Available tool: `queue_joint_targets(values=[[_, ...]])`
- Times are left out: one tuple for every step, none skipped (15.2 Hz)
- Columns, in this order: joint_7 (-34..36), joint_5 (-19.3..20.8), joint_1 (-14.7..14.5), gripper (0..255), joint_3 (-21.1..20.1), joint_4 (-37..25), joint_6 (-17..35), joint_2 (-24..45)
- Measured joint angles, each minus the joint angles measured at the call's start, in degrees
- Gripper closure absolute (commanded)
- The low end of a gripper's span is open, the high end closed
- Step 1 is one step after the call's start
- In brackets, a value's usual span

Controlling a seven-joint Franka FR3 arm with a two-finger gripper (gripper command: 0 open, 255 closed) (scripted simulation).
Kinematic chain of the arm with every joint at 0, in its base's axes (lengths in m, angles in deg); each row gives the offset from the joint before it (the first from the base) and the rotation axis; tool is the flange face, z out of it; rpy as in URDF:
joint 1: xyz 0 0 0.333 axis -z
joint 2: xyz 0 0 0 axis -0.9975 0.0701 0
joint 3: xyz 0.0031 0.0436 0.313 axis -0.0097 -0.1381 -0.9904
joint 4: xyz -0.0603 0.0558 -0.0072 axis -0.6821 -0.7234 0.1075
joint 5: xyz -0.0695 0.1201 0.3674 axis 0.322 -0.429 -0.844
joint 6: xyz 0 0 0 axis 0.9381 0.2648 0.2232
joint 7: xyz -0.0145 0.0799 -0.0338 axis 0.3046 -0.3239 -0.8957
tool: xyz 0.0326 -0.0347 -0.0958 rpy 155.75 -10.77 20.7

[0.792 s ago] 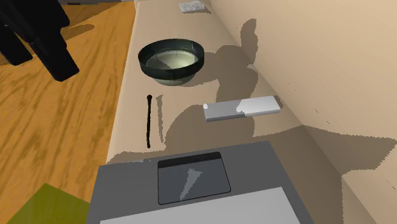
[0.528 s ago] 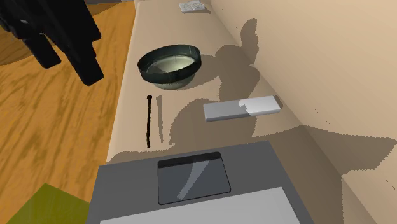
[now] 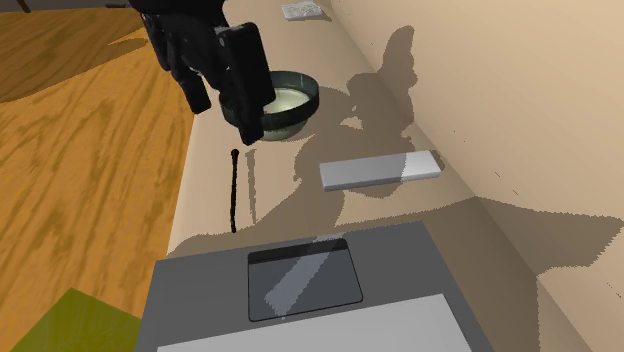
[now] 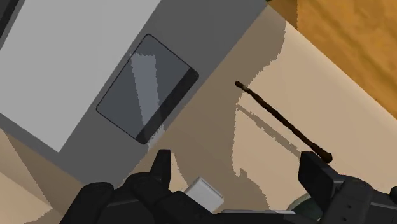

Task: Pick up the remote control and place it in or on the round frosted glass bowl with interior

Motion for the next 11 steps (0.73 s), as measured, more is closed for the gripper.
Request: queue_joint_targets(values=[[0.9, -0.2, 0.3, 0, 0.2, -1.1, 1.7, 2.6], [2.0, -0.3, 0.6, 0, 0.3, -2.0, 3.0, 4.6], [2.7, -0.4, 1.0, 0, 0.7, -2.5, 4.4, 6.4], [3.5, -0.6, 1.4, 0, 1.0, -3.4, 5.9, 8.5], [4.2, -0.8, 1.7, 0, 1.3, -4.5, 7.2, 10.7], [4.8, -1.0, 2.1, 0, 1.7, -5.1, 8.5, 12.5], [5.4, -1.1, 2.6, 0, 2.1, -5.8, 9.1, 13.6], [6.0, -1.4, 2.9, 0, 2.5, -7.2, 10.1, 15.8], [6.7, -1.8, 3.2, 0, 2.8, -8.5, 11.5, 18.3], [7.4, -2.1, 3.5, 0, 3.1, -9.4, 12.6, 20.2], [7.7, -2.5, 3.9, 0, 3.6, -10.8, 13.3, 22.1]])
